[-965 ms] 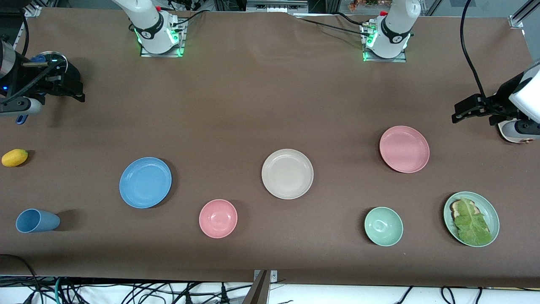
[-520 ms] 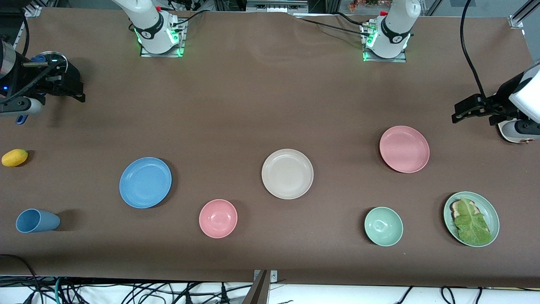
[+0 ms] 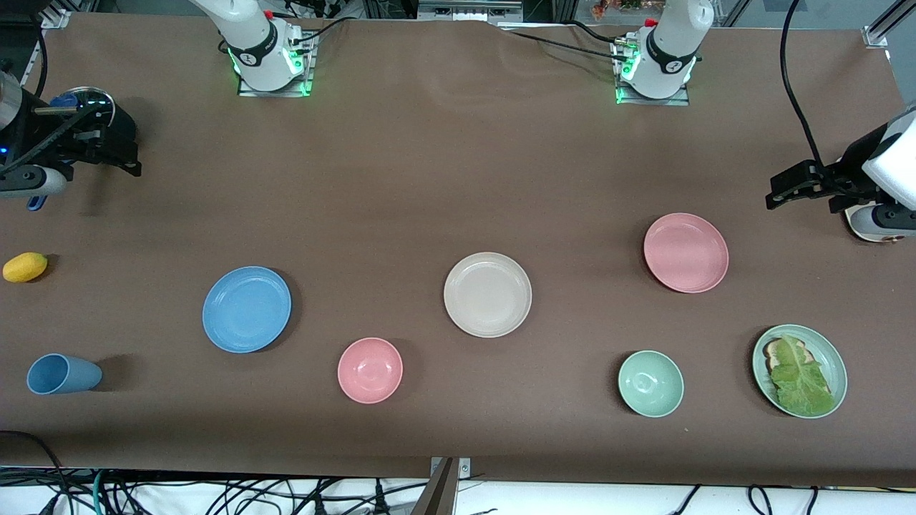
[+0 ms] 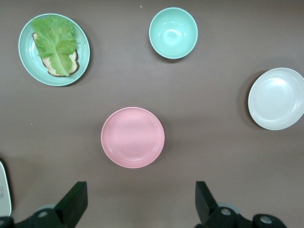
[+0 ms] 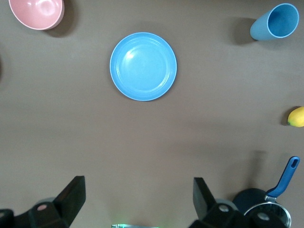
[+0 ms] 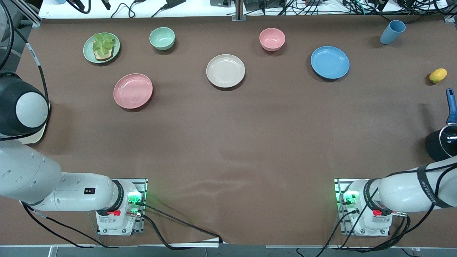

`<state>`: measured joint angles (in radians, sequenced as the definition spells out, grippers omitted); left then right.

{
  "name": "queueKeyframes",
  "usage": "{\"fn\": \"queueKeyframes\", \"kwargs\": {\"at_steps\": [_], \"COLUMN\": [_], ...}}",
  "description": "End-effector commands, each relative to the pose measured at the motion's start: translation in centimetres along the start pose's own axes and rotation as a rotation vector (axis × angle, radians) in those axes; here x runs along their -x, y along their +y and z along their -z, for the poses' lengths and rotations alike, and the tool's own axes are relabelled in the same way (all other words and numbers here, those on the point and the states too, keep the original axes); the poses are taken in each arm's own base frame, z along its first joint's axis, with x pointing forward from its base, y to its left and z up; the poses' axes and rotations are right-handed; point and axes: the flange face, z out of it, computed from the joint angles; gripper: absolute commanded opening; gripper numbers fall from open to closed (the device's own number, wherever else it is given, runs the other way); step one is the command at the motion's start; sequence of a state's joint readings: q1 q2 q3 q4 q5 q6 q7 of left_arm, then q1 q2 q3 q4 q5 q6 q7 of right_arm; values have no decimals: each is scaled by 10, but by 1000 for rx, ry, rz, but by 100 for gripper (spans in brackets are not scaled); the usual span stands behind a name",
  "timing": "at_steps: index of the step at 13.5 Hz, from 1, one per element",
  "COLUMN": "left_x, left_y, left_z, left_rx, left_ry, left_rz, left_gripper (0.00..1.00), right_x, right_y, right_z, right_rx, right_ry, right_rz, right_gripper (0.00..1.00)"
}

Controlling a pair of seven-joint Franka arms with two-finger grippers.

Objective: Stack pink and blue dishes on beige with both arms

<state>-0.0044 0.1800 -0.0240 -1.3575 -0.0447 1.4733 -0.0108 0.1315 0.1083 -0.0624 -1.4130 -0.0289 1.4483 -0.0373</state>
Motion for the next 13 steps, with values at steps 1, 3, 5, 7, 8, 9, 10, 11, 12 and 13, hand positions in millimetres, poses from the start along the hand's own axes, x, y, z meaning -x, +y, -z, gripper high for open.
{"fn": "queueKeyframes", "kwargs": {"at_steps": [1, 3, 5, 7, 8, 9, 10, 11, 12, 13], "left_x": [-1, -1, -1, -1, -2, -5, -9, -17, -23, -27], "left_y": [-2, -2, -2, -2, -3, -3, -5, -11, -19, -20], "left_z": [3, 3, 3, 3, 1, -4, -12, -26, -37, -43], "left_rx": [2, 2, 2, -1, -3, -4, -2, 2, 5, 7], "left_ry": [6, 6, 6, 6, 3, -5, -18, -39, -52, -51], "left_rz": [-18, -18, -18, -13, -12, -11, -9, 1, 14, 16], "left_gripper": [100, 100, 100, 100, 100, 100, 100, 100, 100, 100], "right_x": [2, 1, -1, 0, 0, 0, 0, -1, -1, -1], "right_y": [4, 4, 4, 4, 6, 5, 6, 6, 6, 6], "right_z": [6, 6, 6, 7, 7, 7, 8, 8, 8, 7], "right_rx": [-16, -16, -15, -15, -15, -15, -15, -15, -15, -15], "right_ry": [19, 24, 35, 38, 39, 38, 42, 48, 49, 47], "right_rz": [-19, -17, -19, -18, -22, -21, -22, -21, -21, -21], "right_gripper": [100, 100, 100, 100, 100, 100, 100, 100, 100, 100]}}
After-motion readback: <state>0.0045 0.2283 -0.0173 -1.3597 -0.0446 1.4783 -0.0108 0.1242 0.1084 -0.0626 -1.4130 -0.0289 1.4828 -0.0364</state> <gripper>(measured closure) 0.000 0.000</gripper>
